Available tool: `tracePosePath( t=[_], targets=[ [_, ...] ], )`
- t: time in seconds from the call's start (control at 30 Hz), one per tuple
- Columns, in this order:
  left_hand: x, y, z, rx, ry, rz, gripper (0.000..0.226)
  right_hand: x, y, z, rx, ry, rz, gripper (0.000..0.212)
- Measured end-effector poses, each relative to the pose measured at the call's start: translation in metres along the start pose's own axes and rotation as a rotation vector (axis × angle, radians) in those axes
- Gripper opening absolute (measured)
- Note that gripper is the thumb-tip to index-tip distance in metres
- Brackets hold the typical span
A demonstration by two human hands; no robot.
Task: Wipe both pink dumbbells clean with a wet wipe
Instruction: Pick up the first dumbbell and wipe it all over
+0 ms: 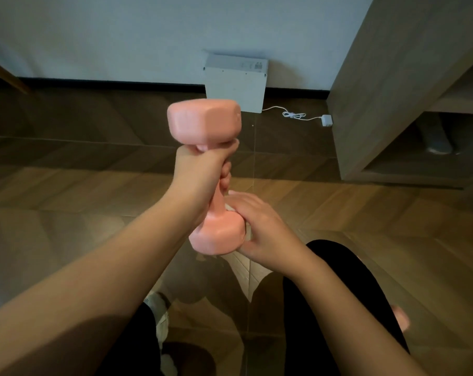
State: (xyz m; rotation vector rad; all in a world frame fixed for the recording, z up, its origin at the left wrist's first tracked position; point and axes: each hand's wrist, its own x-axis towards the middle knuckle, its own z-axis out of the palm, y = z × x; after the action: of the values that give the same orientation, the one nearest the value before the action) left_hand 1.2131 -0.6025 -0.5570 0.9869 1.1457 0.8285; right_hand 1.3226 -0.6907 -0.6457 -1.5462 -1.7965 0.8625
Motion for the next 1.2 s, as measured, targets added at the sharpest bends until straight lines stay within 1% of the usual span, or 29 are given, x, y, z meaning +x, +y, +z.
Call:
tracePosePath(
  t=[0.1,0.23,0.3,0.4,0.47,0.57,0.67,0.73,0.8,0.87,0.93,0.97,1.0,1.03,1.13,1.2],
  targets=[
    [-0.002,-0.003,-0.005,0.013,0.038,-0.015,0.013,0.0,-0.004,0.004,0.003,-0.07,-0.019,0.069],
    [0.001,0.005,-0.014,0.017,0.034,-0.002,0.016,0.004,-0.013,0.006,-0.043,-0.045,-0.044,0.084],
    [0.004,0.006,-0.019,0.01,0.042,-0.006,0.013,0.004,-0.016,0.01,-0.088,0.027,-0.081,0.082],
    [0.01,0.008,-0.026,-0.013,0.063,-0.036,0.011,0.002,-0.02,0.016,-0.11,0.186,-0.13,0.069],
    [0.013,0.009,-0.031,-0.033,0.073,-0.065,0.01,0.001,-0.023,0.02,-0.111,0.229,-0.128,0.063],
    [0.016,0.011,-0.034,-0.07,0.091,-0.072,0.01,0.004,-0.025,0.02,-0.092,0.194,-0.079,0.066],
    [0.019,0.011,-0.033,-0.098,0.12,-0.051,0.01,0.008,-0.023,0.017,-0.057,0.109,-0.039,0.078],
    [0.019,0.01,-0.031,-0.113,0.119,-0.053,0.01,0.01,-0.024,0.017,-0.036,0.088,-0.01,0.087],
    [0.019,0.011,-0.032,-0.131,0.048,-0.086,0.01,0.01,-0.026,0.016,0.003,0.11,-0.001,0.085],
    [0.018,0.015,-0.035,-0.188,-0.117,-0.142,0.017,0.007,-0.026,0.009,0.066,0.12,-0.043,0.08],
    [0.018,0.017,-0.039,-0.254,-0.295,-0.193,0.032,0.002,-0.024,-0.003,0.161,0.076,-0.082,0.079],
    [0.016,0.018,-0.039,-0.266,-0.361,-0.207,0.03,0.0,-0.024,-0.008,0.212,0.04,-0.081,0.079],
    [0.015,0.018,-0.038,-0.262,-0.398,-0.211,0.021,-0.002,-0.024,-0.012,0.241,0.007,-0.072,0.078],
    [0.014,0.017,-0.037,-0.252,-0.406,-0.212,0.015,-0.003,-0.024,-0.014,0.234,-0.011,-0.069,0.076],
    [0.012,0.01,-0.03,-0.175,-0.331,-0.169,0.033,-0.004,-0.023,-0.011,0.062,0.014,-0.086,0.062],
    [0.013,0.007,-0.026,-0.128,-0.265,-0.145,0.037,-0.005,-0.023,-0.007,0.002,0.061,-0.103,0.054]
  ],
)
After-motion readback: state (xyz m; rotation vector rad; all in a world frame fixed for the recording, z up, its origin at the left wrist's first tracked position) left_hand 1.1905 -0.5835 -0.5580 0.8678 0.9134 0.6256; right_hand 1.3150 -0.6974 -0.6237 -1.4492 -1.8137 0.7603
